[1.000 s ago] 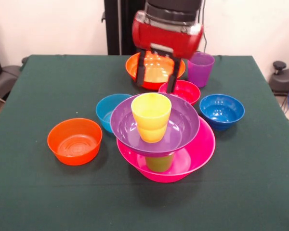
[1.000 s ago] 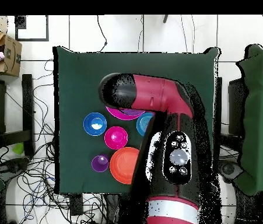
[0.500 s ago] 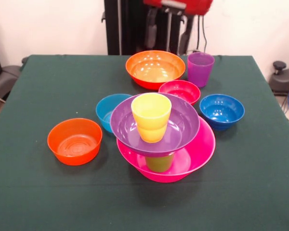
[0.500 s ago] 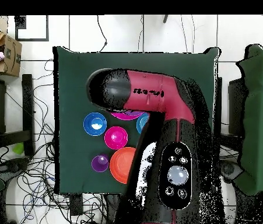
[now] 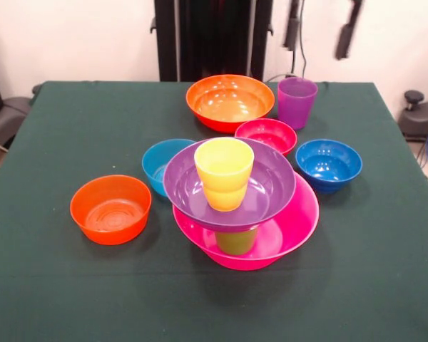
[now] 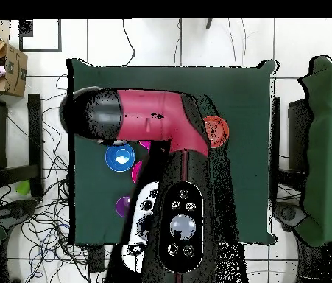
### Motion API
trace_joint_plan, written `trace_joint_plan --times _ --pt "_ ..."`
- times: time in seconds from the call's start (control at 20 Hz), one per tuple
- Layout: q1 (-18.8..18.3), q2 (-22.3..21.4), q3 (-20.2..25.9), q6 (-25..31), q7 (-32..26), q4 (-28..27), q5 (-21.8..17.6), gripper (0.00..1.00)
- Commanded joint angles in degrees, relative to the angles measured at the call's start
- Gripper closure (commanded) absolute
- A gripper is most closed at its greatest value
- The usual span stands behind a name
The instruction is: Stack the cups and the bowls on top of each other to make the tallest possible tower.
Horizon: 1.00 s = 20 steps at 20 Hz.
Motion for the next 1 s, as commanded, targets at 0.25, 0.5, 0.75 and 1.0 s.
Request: trace_joint_plan --times 0.25,0.5,0.75,1.0 --pt "7.33 5.72 0.14 -0.94 16.17 1.12 1.20 0.00" --pt "8.58 8.04 -1.41 -4.03 17.48 1.62 0.94 0.00" --pt "9.23 10.53 -2.13 -7.07 18.47 2.43 0.48 0.00" --pt "9.52 12.52 -2.22 -7.86 18.51 2.29 0.38 0.00"
